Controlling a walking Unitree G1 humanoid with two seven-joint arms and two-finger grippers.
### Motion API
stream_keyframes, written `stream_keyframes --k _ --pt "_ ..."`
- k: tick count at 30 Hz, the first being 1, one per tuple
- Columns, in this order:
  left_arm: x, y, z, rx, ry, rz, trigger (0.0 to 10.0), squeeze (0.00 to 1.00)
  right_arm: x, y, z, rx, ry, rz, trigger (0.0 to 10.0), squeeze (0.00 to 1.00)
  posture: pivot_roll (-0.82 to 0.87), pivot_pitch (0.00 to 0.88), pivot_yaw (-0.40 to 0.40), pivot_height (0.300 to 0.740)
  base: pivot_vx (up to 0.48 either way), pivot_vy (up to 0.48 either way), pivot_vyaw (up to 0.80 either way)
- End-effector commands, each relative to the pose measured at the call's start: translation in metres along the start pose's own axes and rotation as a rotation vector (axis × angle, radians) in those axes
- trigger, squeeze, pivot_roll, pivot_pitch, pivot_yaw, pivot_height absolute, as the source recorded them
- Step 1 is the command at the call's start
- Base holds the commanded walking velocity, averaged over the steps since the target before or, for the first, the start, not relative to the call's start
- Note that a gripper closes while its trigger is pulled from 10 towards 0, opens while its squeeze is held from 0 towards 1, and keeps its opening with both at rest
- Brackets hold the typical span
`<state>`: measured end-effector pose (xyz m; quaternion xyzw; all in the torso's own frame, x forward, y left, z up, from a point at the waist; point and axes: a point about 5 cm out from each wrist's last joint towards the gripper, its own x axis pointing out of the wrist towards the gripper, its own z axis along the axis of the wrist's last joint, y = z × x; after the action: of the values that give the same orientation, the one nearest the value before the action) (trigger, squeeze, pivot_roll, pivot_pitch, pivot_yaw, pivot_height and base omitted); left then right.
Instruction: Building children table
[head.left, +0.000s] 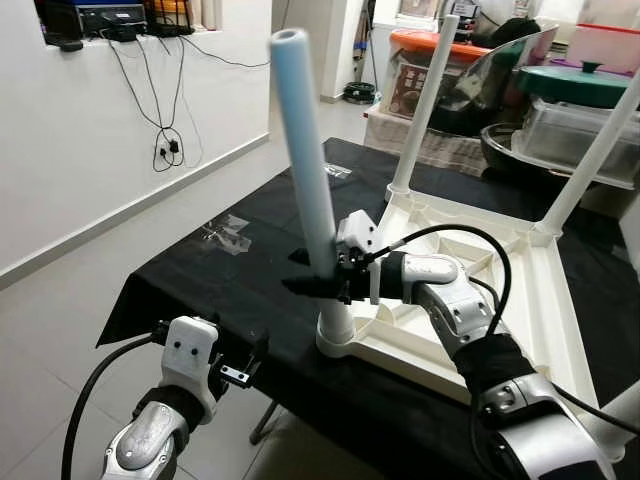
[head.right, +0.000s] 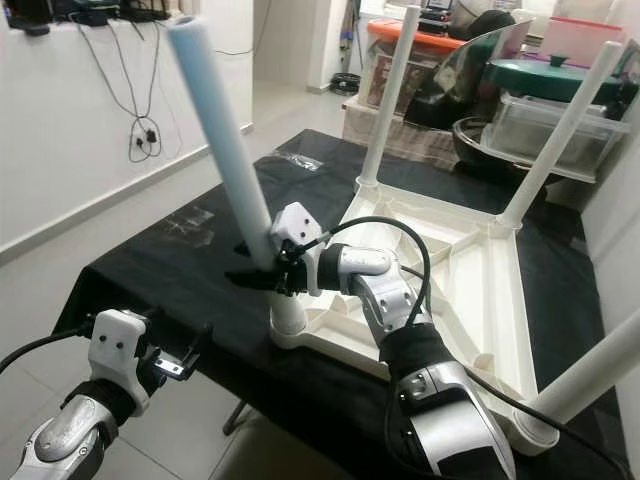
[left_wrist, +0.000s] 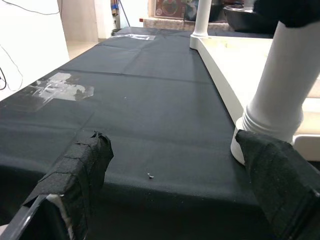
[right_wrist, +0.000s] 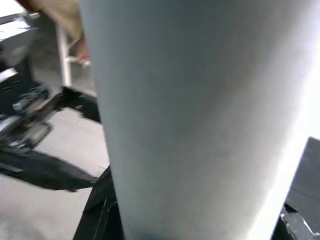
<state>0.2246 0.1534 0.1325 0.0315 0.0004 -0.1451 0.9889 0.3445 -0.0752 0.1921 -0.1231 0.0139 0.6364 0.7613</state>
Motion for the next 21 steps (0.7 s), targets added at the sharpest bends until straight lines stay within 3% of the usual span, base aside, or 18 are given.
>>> stream_keyframes --k 1,3,9,21 --pt "-0.001 -0.003 0.001 -0.008 -0.003 -0.002 10.0 0.0 0.018 0.021 -0.031 0.136 0.056 0.132 0.0 0.0 0.14 0.0 -0.155 0.74 0.0 0.0 0.0" --pt "-0.001 -0.003 0.001 -0.008 -0.003 -0.002 10.0 0.0 0.018 0.021 -0.031 0.136 0.056 0.132 0.0 0.0 0.14 0.0 -0.155 0.74 0.0 0.0 0.0" --pt "-0.002 -0.004 -0.001 -0.018 0.002 0.009 10.0 0.0 0.04 0.023 -0.023 0.193 0.023 0.178 0.0 0.0 0.15 0.0 -0.171 0.74 0.0 0.0 0.0" --pt "-0.005 -0.004 -0.004 -0.035 0.013 0.034 10.0 0.0 0.041 0.008 -0.027 0.291 0.002 0.053 0.0 0.0 0.15 0.0 -0.179 0.74 0.0 0.0 0.0"
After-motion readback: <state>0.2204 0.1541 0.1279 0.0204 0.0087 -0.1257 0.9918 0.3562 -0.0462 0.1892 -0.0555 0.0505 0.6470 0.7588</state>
